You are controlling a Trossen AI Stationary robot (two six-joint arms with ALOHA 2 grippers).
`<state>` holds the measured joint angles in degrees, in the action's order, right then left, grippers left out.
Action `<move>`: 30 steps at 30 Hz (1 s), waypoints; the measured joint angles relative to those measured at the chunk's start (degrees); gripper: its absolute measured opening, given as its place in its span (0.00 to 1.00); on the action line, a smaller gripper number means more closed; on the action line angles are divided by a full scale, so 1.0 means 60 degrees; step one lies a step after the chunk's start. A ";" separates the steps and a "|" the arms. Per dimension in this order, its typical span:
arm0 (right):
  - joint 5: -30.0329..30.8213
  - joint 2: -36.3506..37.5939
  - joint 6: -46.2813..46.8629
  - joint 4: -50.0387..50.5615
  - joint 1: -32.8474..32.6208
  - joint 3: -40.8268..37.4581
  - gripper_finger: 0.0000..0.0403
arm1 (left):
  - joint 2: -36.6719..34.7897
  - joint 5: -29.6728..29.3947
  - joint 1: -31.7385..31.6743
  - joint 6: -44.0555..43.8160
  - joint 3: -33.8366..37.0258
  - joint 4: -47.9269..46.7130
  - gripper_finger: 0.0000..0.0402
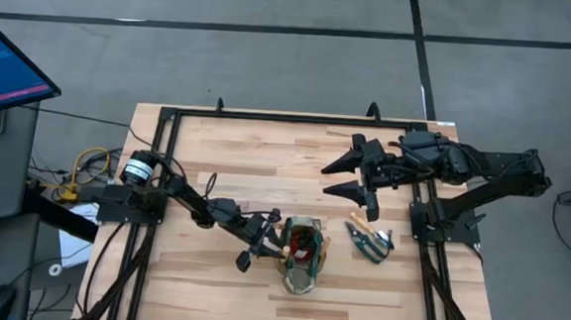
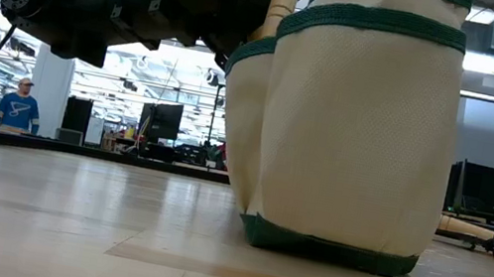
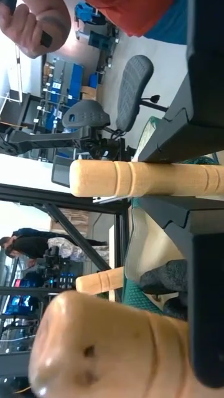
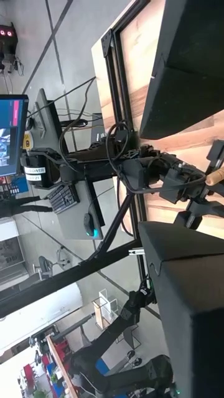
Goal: Pick & Place Garden tools in Gardening bag
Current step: Put the brown trowel into the green gardening bag
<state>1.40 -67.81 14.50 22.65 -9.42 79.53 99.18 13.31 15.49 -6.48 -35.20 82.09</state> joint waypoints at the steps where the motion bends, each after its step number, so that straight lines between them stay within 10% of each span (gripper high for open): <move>1: -0.0006 0.0003 0.0000 -0.0003 0.0000 0.0000 0.55 | 0.0000 -0.0001 0.0000 0.0006 0.0000 0.0002 0.20; 10: -0.0017 0.0000 0.0026 0.0000 -0.0003 0.0000 0.55 | -0.0062 -0.0028 0.0139 0.0900 0.0004 -0.0030 0.24; 22: -0.0006 0.0000 0.0098 0.0071 -0.0003 0.0000 0.63 | -0.0062 -0.0005 0.0193 0.0248 0.0011 -0.0031 0.61; 30: 0.0011 0.0000 0.0098 0.0073 -0.0003 0.0000 0.63 | -0.0553 -0.0291 0.0194 0.0244 0.0022 -0.0056 0.66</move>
<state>1.47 -67.81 15.09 23.09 -9.43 79.53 95.86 11.57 16.65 -5.02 -35.07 81.76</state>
